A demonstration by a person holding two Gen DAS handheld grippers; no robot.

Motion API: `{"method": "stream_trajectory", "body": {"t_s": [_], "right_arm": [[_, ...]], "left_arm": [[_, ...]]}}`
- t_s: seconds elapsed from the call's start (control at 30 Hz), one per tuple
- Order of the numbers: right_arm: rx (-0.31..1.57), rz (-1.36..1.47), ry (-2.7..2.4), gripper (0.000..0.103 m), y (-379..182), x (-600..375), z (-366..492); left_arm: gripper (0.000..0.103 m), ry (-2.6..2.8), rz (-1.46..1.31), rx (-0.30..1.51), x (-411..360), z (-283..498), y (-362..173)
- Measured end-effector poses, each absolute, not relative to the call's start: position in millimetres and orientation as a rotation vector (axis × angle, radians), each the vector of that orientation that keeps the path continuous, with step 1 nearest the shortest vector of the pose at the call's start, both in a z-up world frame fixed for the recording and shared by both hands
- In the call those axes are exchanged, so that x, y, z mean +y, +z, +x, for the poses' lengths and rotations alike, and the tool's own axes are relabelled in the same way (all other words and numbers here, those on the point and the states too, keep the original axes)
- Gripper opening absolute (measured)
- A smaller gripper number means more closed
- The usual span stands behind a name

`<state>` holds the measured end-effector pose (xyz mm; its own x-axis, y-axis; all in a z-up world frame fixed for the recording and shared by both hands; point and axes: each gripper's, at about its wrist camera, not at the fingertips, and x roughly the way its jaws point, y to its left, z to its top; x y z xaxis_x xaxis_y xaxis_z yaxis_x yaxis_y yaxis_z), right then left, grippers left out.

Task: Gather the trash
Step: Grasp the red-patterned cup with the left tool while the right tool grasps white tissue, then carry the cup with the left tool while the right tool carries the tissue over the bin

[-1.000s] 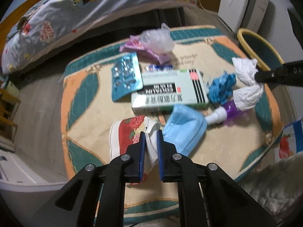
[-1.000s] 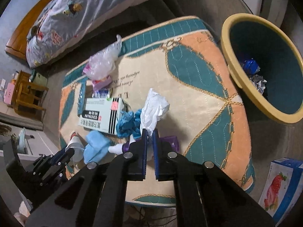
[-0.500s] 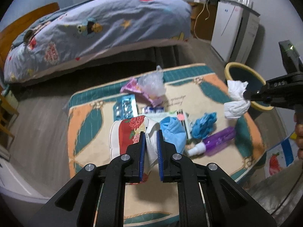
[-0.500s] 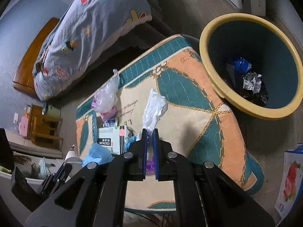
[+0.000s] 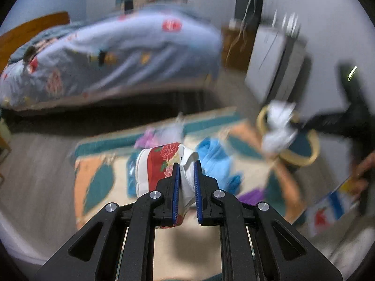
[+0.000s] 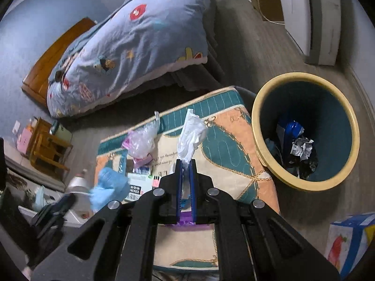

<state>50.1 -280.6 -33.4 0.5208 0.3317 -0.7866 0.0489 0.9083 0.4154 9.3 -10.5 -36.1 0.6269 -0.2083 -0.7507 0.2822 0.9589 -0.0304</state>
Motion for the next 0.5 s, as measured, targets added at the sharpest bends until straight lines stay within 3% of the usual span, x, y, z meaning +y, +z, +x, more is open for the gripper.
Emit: {"method": "stream_trajectory", "body": {"t_s": [0.4, 0.5], "right_arm": [[1.074, 0.455, 0.226, 0.006, -49, -267, 53], [1.074, 0.439, 0.234, 0.006, -48, -264, 53]], "left_arm": [[0.013, -0.223, 0.128, 1.128, -7, 31, -112], [0.025, -0.202, 0.117, 1.183, -4, 30, -124]]}}
